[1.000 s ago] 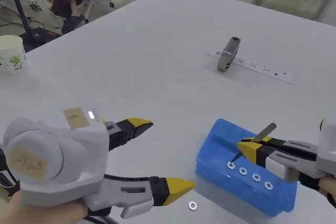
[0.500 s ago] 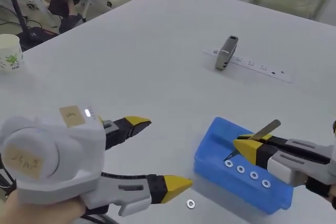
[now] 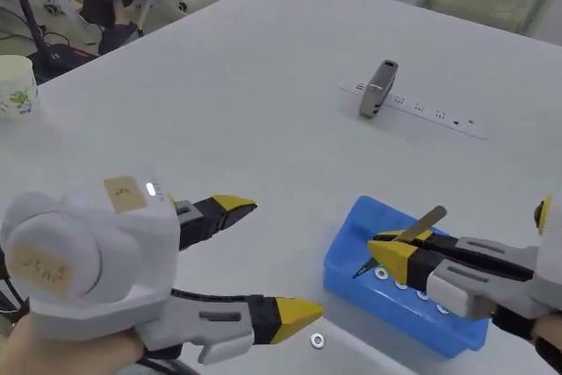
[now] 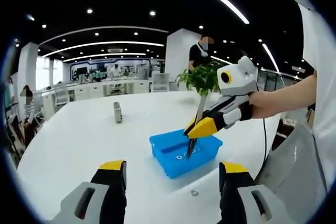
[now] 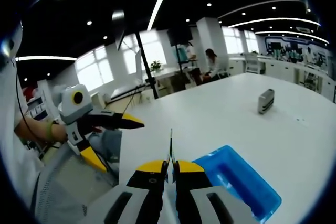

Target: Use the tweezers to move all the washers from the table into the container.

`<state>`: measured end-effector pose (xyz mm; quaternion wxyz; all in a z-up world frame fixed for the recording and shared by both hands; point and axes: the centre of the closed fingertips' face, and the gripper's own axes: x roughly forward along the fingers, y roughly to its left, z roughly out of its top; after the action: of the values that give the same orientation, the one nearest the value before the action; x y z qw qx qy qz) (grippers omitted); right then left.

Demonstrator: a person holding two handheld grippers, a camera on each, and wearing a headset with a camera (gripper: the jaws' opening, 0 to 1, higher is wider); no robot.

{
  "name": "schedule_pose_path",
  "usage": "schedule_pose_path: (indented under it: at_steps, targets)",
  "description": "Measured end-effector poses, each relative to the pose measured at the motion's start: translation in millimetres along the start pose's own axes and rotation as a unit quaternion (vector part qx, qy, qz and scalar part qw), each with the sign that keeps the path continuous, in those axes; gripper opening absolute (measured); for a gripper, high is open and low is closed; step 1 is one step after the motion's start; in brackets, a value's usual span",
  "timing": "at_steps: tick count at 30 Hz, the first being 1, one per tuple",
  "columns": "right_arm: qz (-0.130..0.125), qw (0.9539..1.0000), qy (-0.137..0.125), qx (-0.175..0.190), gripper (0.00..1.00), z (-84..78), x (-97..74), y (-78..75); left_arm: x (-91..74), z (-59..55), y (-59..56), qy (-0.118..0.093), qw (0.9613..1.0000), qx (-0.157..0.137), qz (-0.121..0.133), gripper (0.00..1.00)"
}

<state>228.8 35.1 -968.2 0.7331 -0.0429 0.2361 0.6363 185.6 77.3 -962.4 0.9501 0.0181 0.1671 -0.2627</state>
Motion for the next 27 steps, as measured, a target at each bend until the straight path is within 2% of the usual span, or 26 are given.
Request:
schedule_pose_path:
  at_steps: [12, 18, 27]
  targets:
    - [0.041, 0.9986, 0.034, 0.0, 0.04, -20.5, 21.7, 19.5, 0.5, -0.3, -2.2, 0.001, 1.0, 0.003, -0.006, 0.72]
    - [0.044, 0.9967, 0.066, -0.015, 0.04, -39.9, 25.7, 21.4, 0.8, -0.8, -2.4, 0.001, 1.0, 0.001, -0.009, 0.73]
    - [0.054, 0.9948, 0.086, -0.005, 0.04, -59.3, 26.9, 24.4, 1.7, -2.1, -4.0, 0.005, 0.9999, 0.003, -0.013, 0.72]
